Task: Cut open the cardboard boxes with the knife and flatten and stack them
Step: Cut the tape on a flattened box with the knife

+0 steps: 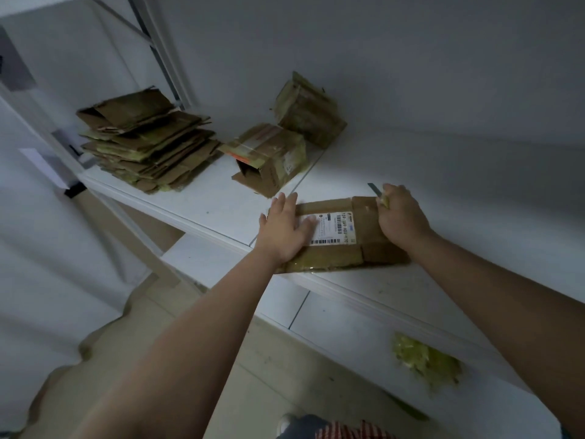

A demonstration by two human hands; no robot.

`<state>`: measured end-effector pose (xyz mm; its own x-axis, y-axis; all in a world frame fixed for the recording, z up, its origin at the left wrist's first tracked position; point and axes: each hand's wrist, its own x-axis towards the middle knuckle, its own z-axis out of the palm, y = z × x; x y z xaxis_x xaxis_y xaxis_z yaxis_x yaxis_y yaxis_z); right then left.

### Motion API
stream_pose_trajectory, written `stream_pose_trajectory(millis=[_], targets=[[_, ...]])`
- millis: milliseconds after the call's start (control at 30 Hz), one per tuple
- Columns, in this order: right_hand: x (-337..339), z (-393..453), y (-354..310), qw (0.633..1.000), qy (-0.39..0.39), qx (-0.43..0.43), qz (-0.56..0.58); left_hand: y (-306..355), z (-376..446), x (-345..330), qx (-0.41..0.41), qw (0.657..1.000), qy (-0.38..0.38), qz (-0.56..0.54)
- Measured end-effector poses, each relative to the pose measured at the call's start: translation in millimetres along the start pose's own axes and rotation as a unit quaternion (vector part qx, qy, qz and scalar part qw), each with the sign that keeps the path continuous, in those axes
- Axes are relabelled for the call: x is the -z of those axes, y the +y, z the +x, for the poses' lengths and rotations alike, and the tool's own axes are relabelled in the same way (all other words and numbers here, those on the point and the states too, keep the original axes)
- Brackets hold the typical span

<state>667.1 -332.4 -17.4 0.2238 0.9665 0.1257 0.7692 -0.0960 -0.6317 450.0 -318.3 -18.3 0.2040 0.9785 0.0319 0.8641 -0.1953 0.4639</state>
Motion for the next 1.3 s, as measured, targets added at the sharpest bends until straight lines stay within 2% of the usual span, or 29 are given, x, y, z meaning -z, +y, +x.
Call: stream_pose_trajectory(millis=[67,133,233,333,400,500,633,767,867,1067,1300], targets=[[-0.3,-0.8,4.5,0.997,-0.007,-0.063,-0.047,1.4,-0.8,4.1,0.027,0.998,0.036,0.033],[-1.3,-5.1,9.6,0.991,-0.039,-0.103,-0.081,0.4,-4.9,5.0,0.075,0.993,0.025,0.083],[-6.0,-13.3,13.8,0.991,-0.055,-0.086,-0.083,-1.9,-16.9,0.7,0.142,0.981,-0.009,0.131],[-10.4,-19.8,10.6,0.996,-0.046,-0.055,-0.056,-1.4,-27.3,-8.0,0.163,0.979,-0.040,0.116],[-13.7,-22.7,8.5,0.997,-0.039,-0.035,-0.048,-0.3,-32.8,-12.3,0.162,0.982,-0.036,0.091],[-16.0,-25.4,4.3,0.999,-0.015,-0.029,-0.010,3.4,-38.8,-9.4,0.146,0.988,0.009,0.052],[-15.9,-25.3,-11.7,0.997,0.049,-0.015,0.062,8.8,-39.8,3.8,0.114,0.990,0.071,0.034],[-17.5,-25.1,-35.6,0.993,0.103,0.012,-0.050,4.8,-36.5,23.0,0.098,0.977,0.152,0.110],[-23.8,-20.9,-53.8,0.986,0.115,0.029,-0.115,-0.7,-32.6,40.5,0.087,0.960,0.195,0.180],[-35.0,5.9,-104.4,0.987,0.113,0.049,-0.102,-31.1,-12.7,86.7,0.076,0.948,0.240,0.197],[-71.5,47.9,-177.6,0.983,0.144,0.078,-0.088,-101.4,28.8,138.0,0.047,0.948,0.283,0.134]])
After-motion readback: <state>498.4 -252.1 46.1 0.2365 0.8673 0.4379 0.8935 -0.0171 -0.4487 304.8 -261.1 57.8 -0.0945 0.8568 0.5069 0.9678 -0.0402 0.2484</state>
